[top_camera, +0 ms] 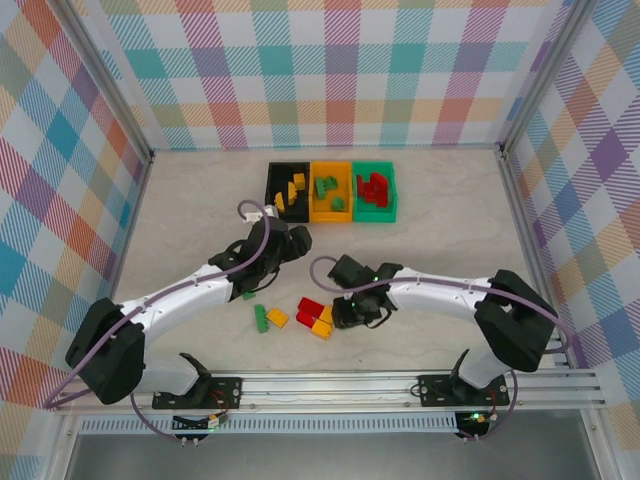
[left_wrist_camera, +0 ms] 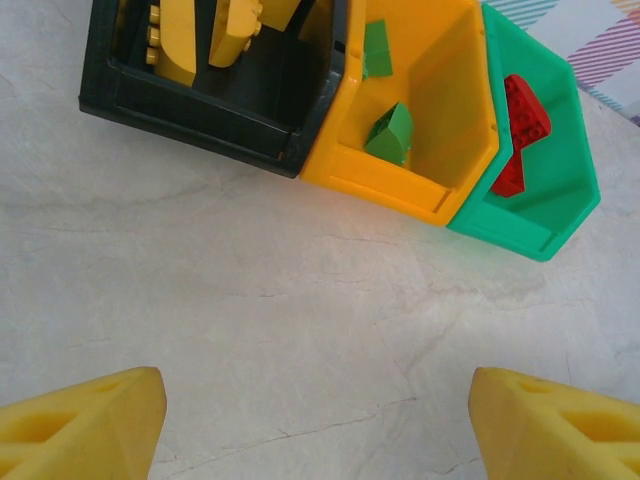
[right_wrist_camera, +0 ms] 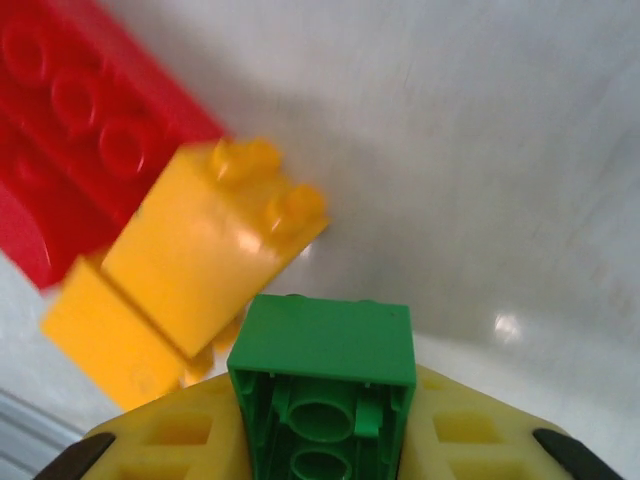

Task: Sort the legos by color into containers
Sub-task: Pick up the lego from the bottom-center of the table, then place the lego in the container.

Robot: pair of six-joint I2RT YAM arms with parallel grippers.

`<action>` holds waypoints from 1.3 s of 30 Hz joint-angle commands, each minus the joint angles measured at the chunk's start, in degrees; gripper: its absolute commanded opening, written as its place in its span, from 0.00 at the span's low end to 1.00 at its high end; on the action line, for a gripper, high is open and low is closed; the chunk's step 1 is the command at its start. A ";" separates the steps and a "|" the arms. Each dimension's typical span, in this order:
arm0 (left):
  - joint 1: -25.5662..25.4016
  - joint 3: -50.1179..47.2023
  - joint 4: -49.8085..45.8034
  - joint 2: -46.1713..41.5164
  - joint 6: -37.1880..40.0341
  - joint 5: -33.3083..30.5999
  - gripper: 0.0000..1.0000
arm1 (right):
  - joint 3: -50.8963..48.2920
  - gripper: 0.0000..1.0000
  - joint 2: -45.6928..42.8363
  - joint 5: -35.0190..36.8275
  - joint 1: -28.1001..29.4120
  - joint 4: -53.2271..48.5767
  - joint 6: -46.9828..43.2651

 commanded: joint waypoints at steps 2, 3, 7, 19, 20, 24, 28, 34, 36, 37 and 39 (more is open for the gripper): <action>0.41 1.04 -2.93 -1.98 -0.12 -1.01 0.79 | 5.17 0.31 2.08 -1.12 -7.04 4.53 -5.78; 0.47 1.45 -3.73 -2.19 -0.04 -1.12 0.79 | 6.75 0.31 2.58 -1.07 -8.95 4.89 -6.73; 0.40 1.79 -5.24 -2.44 -0.16 -0.99 0.80 | 14.77 0.31 6.28 -2.04 -15.40 5.92 -8.97; 0.43 2.54 -8.80 -4.15 0.18 -1.25 0.80 | 49.72 0.32 31.19 5.32 -23.46 -1.89 -19.28; 0.49 2.48 -9.09 -4.46 0.20 -1.75 0.80 | 52.72 0.32 33.25 5.11 -24.00 -2.97 -19.67; 0.49 2.16 -10.38 -5.63 0.60 -3.75 0.80 | 67.70 0.34 42.23 5.28 -25.83 -9.60 -21.10; 0.57 2.87 -13.21 -5.55 1.16 -5.55 0.80 | 80.14 0.39 49.26 7.04 -26.03 -13.63 -23.47; 0.67 3.63 -14.78 -5.34 1.79 -6.87 0.80 | 90.03 0.57 53.56 7.98 -26.12 -18.11 -25.04; 0.75 3.66 -14.76 -5.46 1.79 -7.24 0.80 | 88.51 0.57 51.96 5.87 -26.05 -18.13 -24.48; 0.75 3.57 -14.69 -5.45 1.72 -7.42 0.80 | 86.50 0.58 50.09 4.48 -25.96 -17.47 -24.30; 0.75 3.67 -14.62 -5.41 1.79 -7.58 0.80 | 80.70 0.58 45.65 2.72 -25.12 -15.19 -24.91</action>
